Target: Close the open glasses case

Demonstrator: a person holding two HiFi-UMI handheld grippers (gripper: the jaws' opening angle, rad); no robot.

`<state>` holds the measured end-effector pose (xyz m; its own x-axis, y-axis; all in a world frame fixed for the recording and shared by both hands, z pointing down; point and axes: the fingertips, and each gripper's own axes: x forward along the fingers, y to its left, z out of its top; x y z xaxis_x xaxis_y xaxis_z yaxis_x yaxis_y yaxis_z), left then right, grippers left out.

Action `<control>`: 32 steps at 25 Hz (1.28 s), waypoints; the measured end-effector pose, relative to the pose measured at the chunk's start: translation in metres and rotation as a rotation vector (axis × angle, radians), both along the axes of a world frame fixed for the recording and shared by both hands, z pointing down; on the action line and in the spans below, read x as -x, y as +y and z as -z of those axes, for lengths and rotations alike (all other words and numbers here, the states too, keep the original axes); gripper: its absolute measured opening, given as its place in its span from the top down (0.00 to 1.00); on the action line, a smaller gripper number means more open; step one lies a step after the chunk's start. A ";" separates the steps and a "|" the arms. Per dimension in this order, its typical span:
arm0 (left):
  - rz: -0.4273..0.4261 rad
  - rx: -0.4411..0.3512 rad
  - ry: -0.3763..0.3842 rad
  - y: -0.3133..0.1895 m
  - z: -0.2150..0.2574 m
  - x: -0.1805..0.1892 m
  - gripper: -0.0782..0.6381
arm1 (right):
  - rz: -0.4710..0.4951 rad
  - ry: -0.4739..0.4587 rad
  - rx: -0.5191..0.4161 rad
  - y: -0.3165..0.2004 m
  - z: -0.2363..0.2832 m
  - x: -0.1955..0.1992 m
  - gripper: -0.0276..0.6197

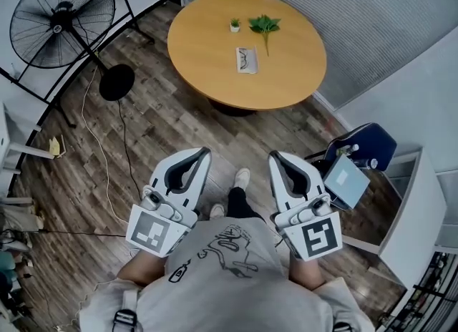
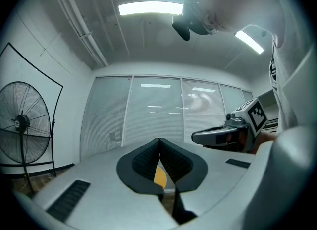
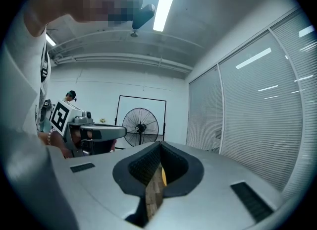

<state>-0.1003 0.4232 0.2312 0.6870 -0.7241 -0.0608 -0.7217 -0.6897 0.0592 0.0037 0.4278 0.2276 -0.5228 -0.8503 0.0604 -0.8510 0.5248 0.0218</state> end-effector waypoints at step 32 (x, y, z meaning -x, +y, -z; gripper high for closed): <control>0.051 0.008 -0.022 -0.163 0.000 -0.102 0.86 | 0.058 -0.017 0.013 -0.166 -0.006 -0.100 0.94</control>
